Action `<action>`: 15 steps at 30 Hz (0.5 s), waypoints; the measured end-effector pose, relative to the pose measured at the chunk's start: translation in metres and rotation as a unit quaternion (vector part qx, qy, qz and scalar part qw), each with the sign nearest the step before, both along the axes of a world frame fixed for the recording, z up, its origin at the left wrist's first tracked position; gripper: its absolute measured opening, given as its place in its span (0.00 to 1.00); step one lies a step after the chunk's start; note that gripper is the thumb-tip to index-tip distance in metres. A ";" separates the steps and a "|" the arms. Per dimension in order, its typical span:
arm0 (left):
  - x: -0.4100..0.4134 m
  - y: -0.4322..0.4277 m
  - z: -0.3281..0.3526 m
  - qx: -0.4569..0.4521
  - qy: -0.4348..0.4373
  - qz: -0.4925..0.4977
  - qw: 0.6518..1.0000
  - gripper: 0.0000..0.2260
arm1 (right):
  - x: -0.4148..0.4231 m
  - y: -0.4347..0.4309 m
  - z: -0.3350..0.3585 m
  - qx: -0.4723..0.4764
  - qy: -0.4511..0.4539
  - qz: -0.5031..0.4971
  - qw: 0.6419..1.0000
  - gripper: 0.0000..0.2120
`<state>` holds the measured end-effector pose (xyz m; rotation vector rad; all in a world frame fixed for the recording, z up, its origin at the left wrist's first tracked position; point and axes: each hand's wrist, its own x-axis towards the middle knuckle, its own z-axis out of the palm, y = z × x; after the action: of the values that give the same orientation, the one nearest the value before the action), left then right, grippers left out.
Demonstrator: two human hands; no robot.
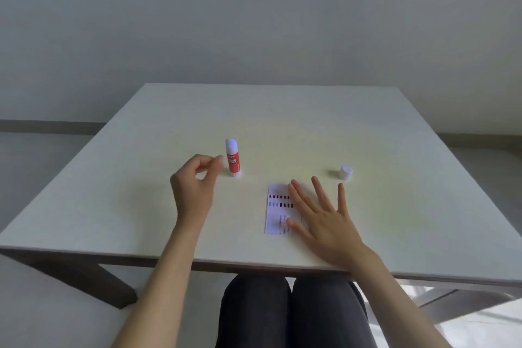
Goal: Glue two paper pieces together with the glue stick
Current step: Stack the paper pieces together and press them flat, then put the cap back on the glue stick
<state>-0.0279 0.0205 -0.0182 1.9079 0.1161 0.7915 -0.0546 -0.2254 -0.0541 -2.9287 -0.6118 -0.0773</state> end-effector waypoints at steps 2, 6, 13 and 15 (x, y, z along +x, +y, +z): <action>0.014 0.004 0.005 -0.021 0.026 0.051 0.998 0.07 | -0.001 0.000 0.002 0.042 -0.002 -0.004 0.999 0.32; 0.034 -0.010 -0.003 -0.001 0.179 -0.003 0.984 0.16 | -0.002 -0.002 0.003 0.079 -0.018 -0.007 0.997 0.31; 0.031 -0.021 0.015 -0.067 0.167 -0.048 0.983 0.08 | -0.006 0.005 0.013 0.179 -0.122 -0.045 0.975 0.20; 0.022 -0.028 0.027 -0.162 0.171 -0.140 0.962 0.03 | -0.007 0.017 0.026 0.345 -0.111 -0.079 0.929 0.14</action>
<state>-0.0057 -0.0074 0.0092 1.6824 0.1723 0.2300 -0.0621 -0.2079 -0.0284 -2.2823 -0.2842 -0.5318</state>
